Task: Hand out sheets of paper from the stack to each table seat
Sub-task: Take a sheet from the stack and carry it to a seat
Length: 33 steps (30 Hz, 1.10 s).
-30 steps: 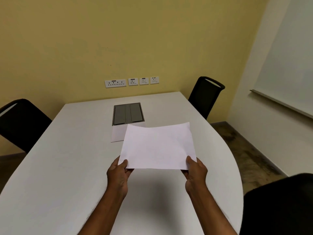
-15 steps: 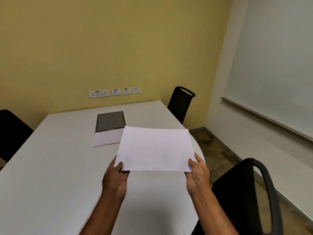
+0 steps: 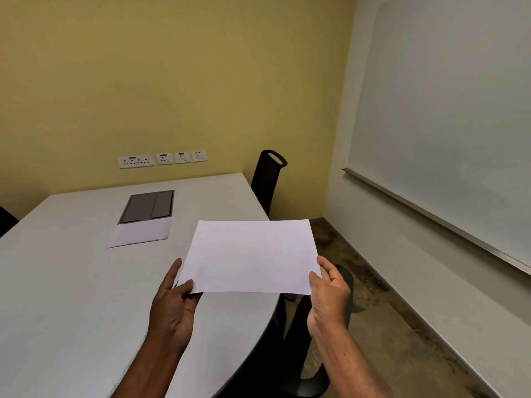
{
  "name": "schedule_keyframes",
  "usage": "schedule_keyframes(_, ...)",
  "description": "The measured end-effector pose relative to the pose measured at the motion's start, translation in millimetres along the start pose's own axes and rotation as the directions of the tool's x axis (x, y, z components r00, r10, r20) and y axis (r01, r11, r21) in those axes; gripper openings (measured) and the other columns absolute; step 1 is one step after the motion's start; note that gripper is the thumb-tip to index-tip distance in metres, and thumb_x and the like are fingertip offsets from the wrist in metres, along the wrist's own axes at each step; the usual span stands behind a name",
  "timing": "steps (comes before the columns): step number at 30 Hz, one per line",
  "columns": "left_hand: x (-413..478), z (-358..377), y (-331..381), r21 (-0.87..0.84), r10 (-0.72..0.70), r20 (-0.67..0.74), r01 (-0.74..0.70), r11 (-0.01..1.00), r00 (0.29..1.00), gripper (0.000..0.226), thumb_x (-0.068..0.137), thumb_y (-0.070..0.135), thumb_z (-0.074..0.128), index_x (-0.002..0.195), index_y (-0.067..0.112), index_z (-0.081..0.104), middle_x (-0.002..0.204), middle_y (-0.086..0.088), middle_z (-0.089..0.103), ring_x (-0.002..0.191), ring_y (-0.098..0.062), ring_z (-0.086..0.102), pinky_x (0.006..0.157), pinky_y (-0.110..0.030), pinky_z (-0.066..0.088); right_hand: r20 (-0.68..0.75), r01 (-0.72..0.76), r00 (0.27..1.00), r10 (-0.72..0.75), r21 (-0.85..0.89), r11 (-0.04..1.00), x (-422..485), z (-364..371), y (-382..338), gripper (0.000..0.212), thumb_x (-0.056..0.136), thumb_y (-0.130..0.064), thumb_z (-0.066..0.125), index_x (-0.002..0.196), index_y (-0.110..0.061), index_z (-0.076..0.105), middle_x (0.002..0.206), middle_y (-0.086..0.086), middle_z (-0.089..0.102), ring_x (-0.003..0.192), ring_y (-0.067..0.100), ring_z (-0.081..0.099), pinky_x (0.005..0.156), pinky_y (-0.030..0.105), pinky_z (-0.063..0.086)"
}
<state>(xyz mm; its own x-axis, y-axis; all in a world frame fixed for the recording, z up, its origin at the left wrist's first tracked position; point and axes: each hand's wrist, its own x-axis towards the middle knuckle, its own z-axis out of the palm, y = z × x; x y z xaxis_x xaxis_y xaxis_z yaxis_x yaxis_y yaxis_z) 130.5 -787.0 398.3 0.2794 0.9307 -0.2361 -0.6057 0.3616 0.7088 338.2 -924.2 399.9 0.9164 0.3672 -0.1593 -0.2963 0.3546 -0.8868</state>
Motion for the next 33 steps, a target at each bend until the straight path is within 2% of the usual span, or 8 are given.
schedule_keyframes(4,3,28,-22,0.03,0.04,0.001,-0.04,0.999,0.999,0.056,0.091,-0.015,0.046,0.132,0.019,0.062,0.12,0.001,0.068,0.106,-0.019,0.068,0.078,-0.029,0.061,0.028,0.032,0.999,-0.03,-0.044,0.999,33,-16,-12,0.036,0.091,0.004,0.062,0.106,-0.028,0.069,0.098,-0.017,0.073,0.083,-0.004,0.071,0.057,0.02,0.057)
schedule_keyframes(8,24,46,-41,0.058,0.062,0.007,-0.062,0.996,0.998,0.054,0.088,-0.016,0.047,0.127,0.016,0.066,0.116,0.007,0.071,0.11,-0.017,0.067,0.08,-0.027,0.06,0.048,0.04,0.998,-0.036,-0.078,0.996,64,-19,-18,0.037,0.09,0.001,0.064,0.099,-0.035,0.069,0.087,-0.026,0.074,0.082,-0.009,0.068,0.052,0.02,0.055)
schedule_keyframes(11,40,58,-58,0.045,0.038,-0.009,-0.037,0.998,0.999,0.053,0.087,-0.016,0.047,0.126,0.014,0.066,0.116,0.006,0.071,0.11,-0.017,0.066,0.082,-0.027,0.059,0.052,0.041,0.998,-0.035,-0.108,0.993,90,-21,-22,0.035,0.09,-0.005,0.068,0.098,-0.038,0.07,0.088,-0.03,0.073,0.083,-0.004,0.07,0.055,0.02,0.056)
schedule_keyframes(16,62,84,-80,-0.006,0.01,-0.027,-0.01,1.0,1.0,0.055,0.086,-0.017,0.046,0.129,0.012,0.063,0.107,0.004,0.077,0.108,-0.019,0.068,0.083,-0.029,0.059,0.047,0.009,0.999,-0.004,-0.102,0.995,141,-22,-27,0.037,0.089,0.0,0.067,0.099,-0.035,0.069,0.083,-0.025,0.074,0.081,0.003,0.071,0.058,0.022,0.057)
schedule_keyframes(20,81,117,-103,-0.064,-0.005,-0.047,0.001,0.998,0.999,0.058,0.087,-0.018,0.044,0.134,0.011,0.059,0.123,-0.004,0.069,0.107,-0.02,0.067,0.082,-0.031,0.059,0.06,0.003,0.998,0.002,-0.089,0.996,189,-28,-33,0.036,0.089,0.003,0.066,0.106,-0.029,0.069,0.092,-0.021,0.071,0.087,0.008,0.071,0.056,0.023,0.057)
schedule_keyframes(25,97,173,-158,-0.074,0.094,-0.1,-0.102,0.992,0.99,0.061,0.087,-0.019,0.042,0.134,0.016,0.059,0.128,0.003,0.066,0.114,-0.015,0.064,0.084,-0.028,0.058,0.152,0.011,0.988,0.009,-0.13,0.992,276,-46,-48,0.038,0.088,0.003,0.067,0.1,-0.033,0.069,0.088,-0.023,0.073,0.083,0.003,0.073,0.056,0.023,0.057)
schedule_keyframes(27,97,178,-164,-0.038,0.123,-0.111,-0.128,0.991,0.986,0.063,0.087,-0.019,0.042,0.134,0.018,0.059,0.128,0.006,0.065,0.111,-0.01,0.065,0.082,-0.024,0.058,0.179,0.031,0.984,-0.007,-0.136,0.99,280,-49,-50,0.037,0.088,0.0,0.068,0.099,-0.035,0.069,0.092,-0.022,0.073,0.087,0.008,0.072,0.058,0.024,0.058)
schedule_keyframes(33,113,263,-232,-0.02,0.199,-0.168,-0.205,0.979,0.966,0.065,0.087,-0.021,0.041,0.134,0.02,0.06,0.126,0.013,0.065,0.104,0.0,0.065,0.073,-0.017,0.058,0.27,0.054,0.963,-0.009,-0.161,0.985,385,-77,-93,0.037,0.089,-0.003,0.069,0.107,-0.035,0.069,0.102,-0.019,0.072,0.097,0.01,0.07,0.06,0.026,0.059)
